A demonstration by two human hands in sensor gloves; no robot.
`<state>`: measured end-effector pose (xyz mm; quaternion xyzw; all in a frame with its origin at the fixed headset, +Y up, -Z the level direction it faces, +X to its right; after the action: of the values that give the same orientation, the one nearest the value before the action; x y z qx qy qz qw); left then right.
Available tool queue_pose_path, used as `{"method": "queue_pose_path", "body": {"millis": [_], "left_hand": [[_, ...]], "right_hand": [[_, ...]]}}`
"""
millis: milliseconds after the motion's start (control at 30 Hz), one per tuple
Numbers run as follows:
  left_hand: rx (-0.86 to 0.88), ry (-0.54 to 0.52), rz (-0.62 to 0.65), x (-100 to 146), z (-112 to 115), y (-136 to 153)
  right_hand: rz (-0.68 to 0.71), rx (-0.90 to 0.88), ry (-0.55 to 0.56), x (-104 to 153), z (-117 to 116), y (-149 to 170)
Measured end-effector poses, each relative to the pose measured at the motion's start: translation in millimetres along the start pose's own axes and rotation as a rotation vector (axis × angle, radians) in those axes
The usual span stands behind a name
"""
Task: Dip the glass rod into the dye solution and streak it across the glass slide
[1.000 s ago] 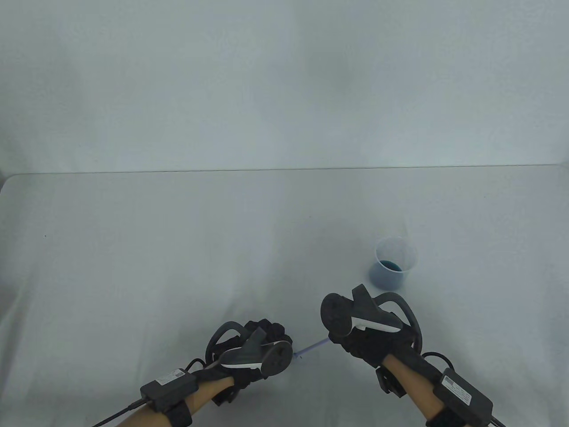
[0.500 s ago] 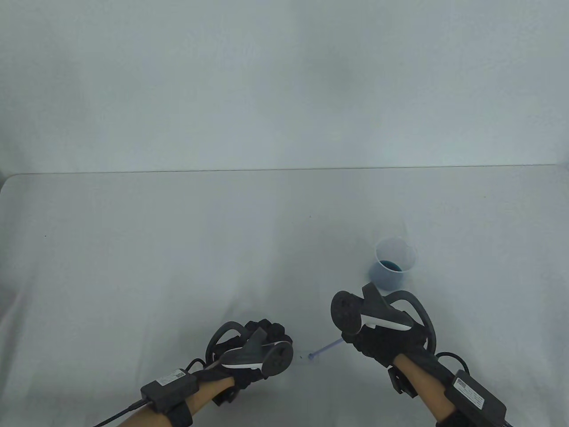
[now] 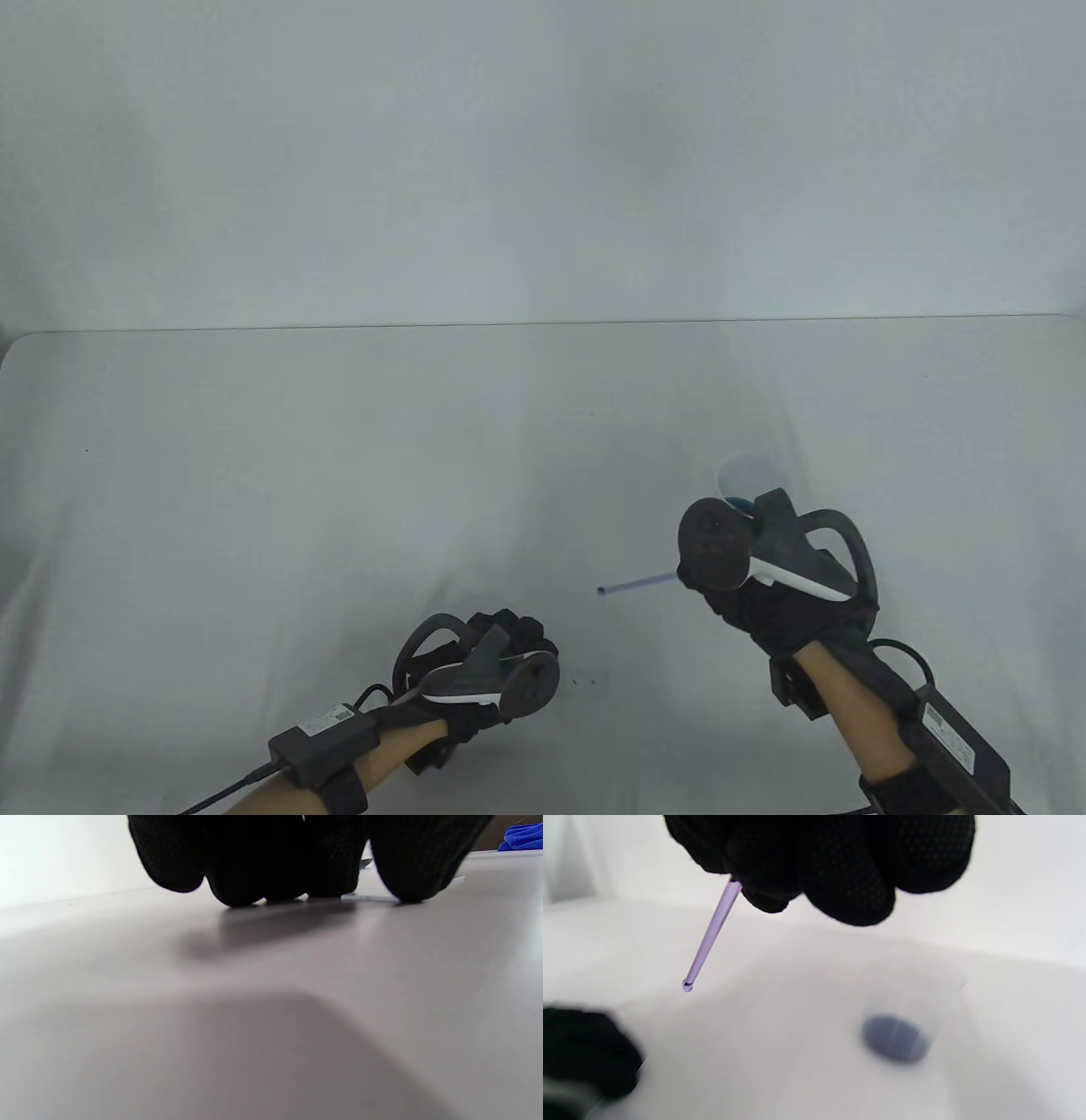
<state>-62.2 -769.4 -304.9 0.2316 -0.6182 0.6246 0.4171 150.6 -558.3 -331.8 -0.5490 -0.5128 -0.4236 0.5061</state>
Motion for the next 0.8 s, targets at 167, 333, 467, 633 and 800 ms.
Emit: {"method": "queue_pose_path", "body": {"millis": [167,333,467,633,800], "left_hand": [[0.0,0.0,0.0,0.0,-0.1,0.0],[0.0,0.0,0.0,0.0,-0.1,0.0],[0.0,0.0,0.0,0.0,-0.1,0.0],[0.004,-0.001,0.002,-0.2,0.2,0.1],[0.006,-0.001,0.003,0.0,0.3,0.1]], "right_hand": [[-0.203,0.012,0.154,-8.2,41.9,46.2],[-0.368,0.007,0.118,-29.5,35.7,90.3],[-0.454,0.048,0.062,-48.1,6.7,109.0],[-0.49,0.042,-0.041,-71.2,-36.4,116.6],[-0.496,0.063,-0.082,-86.3,-63.4,113.1]]}}
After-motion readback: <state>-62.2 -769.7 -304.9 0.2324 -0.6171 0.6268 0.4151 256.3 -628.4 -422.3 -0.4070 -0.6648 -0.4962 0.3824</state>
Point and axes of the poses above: the tracker on the back of each hand, its own y axis roughly to the little-finger side, its own x axis roughly from the fingertips to the wrist, z = x × y, the point moved 3 cm from there along -x, roughly from the wrist to the fingertips, and after that the axes turned 7 degrees about -z, right-handed, at the moved point
